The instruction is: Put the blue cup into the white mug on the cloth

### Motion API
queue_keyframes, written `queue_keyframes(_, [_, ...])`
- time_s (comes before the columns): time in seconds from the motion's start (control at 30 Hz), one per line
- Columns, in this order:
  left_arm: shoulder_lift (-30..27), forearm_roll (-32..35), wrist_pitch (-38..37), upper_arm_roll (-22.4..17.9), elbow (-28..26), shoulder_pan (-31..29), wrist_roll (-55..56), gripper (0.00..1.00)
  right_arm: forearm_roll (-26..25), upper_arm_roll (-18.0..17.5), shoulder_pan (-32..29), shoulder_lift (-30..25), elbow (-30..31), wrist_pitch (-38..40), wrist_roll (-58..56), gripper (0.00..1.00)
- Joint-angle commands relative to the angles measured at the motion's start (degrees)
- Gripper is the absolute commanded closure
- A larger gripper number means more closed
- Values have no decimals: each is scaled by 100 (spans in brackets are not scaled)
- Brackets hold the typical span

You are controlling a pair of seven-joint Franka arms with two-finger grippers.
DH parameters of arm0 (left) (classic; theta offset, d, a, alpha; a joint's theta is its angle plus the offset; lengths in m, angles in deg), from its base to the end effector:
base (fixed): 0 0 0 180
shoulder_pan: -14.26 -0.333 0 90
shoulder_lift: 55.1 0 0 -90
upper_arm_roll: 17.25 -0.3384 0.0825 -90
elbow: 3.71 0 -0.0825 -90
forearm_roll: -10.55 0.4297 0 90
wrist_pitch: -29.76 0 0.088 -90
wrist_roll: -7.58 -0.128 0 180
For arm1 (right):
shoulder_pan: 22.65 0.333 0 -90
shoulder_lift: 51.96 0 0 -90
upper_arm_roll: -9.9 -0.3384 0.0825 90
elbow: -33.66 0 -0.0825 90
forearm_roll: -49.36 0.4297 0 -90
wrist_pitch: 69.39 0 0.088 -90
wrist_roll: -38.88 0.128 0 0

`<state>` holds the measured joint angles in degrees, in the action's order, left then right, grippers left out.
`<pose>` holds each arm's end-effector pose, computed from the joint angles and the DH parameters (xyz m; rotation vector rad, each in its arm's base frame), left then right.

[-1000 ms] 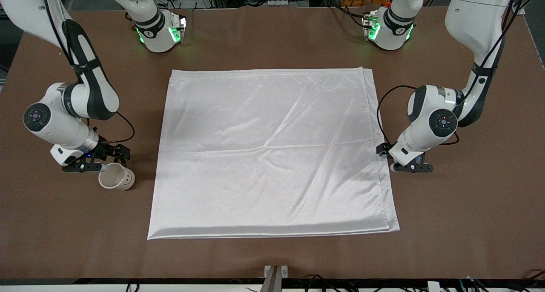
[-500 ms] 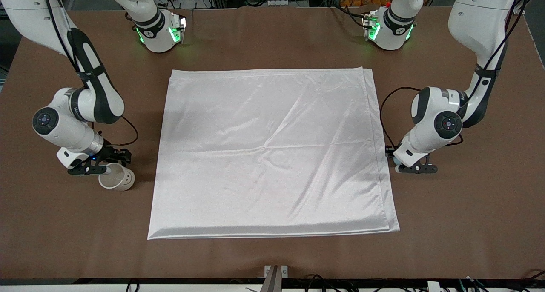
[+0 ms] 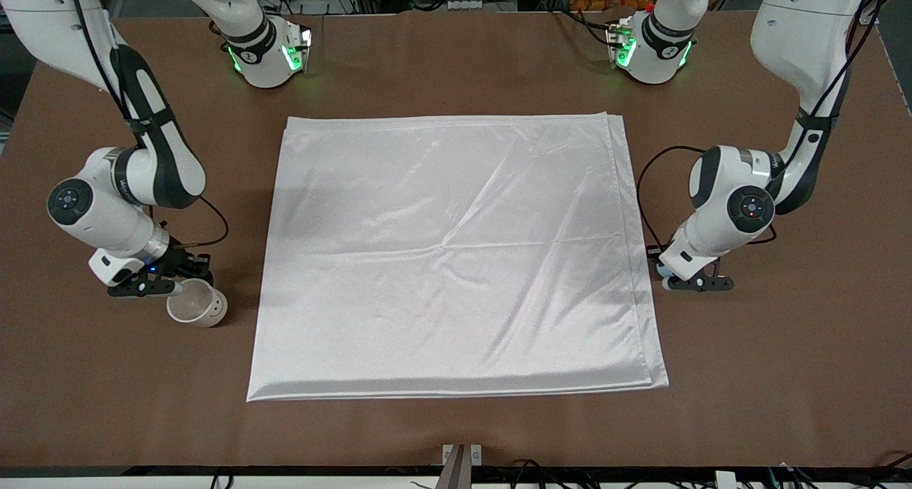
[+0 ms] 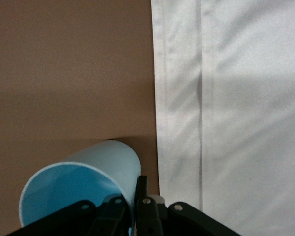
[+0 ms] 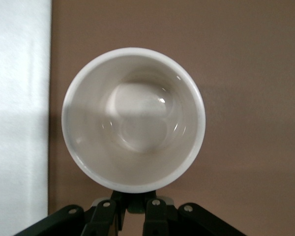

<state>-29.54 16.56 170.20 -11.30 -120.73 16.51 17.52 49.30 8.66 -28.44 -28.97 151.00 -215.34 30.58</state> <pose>0.6243 -0.0889 0.1818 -3.1150 0.0659 0.0465 0.6440 -0.0514 0.2155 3.1329 0.1005 0.1544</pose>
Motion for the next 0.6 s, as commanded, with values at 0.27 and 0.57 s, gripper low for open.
queue_keyframes(0.27, [-16, 111, 62, 29, -5, 12, 69, 100, 112, -43, 1008, -558, -641, 1243, 1136, 100])
queue_keyframes(0.57, [-87, 111, 19, 38, -5, 3, 96, 100, 112, -579, 1579, -497, -1142, 1639, 2762, 100])
